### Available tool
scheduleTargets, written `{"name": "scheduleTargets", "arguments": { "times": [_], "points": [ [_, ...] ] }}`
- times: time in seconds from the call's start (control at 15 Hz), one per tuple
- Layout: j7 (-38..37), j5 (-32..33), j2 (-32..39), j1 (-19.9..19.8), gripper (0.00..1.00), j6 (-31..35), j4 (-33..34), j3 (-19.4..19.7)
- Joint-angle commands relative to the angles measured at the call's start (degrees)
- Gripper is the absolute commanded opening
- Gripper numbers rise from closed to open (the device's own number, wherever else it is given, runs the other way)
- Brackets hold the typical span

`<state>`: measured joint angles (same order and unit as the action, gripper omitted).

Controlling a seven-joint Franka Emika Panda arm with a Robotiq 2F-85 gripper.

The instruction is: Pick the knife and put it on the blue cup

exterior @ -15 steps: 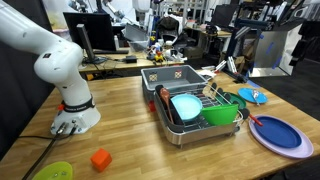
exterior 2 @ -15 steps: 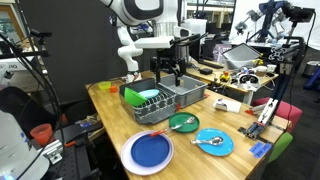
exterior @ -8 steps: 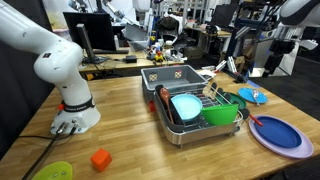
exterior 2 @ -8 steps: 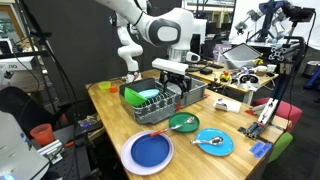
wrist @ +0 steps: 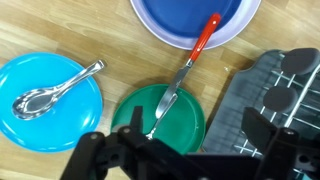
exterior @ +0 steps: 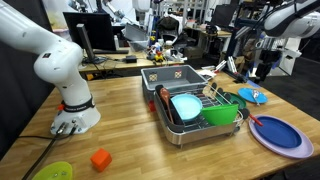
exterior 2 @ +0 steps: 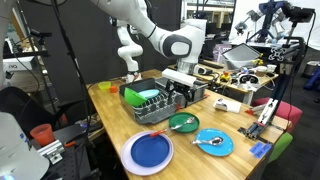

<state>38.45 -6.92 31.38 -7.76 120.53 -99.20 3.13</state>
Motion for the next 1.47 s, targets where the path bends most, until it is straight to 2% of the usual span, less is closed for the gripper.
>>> {"name": "scheduleTargets", "arguments": {
  "times": [0.0,0.2,0.4,1.0,1.4],
  "points": [
    [-0.68,1.08,-0.03,-1.56,1.0,-0.14,0.15,-1.78],
    [-0.68,1.08,-0.03,-1.56,1.0,-0.21,0.15,-1.79],
    [0.21,0.66,3.41,-1.87,1.0,-1.76,2.23,-2.92],
    [-4.27,2.39,18.23,-2.69,1.0,-3.11,10.21,-3.47],
    [-3.39,3.96,21.23,-3.66,1.0,-8.59,12.04,-3.65]
  ]
}}
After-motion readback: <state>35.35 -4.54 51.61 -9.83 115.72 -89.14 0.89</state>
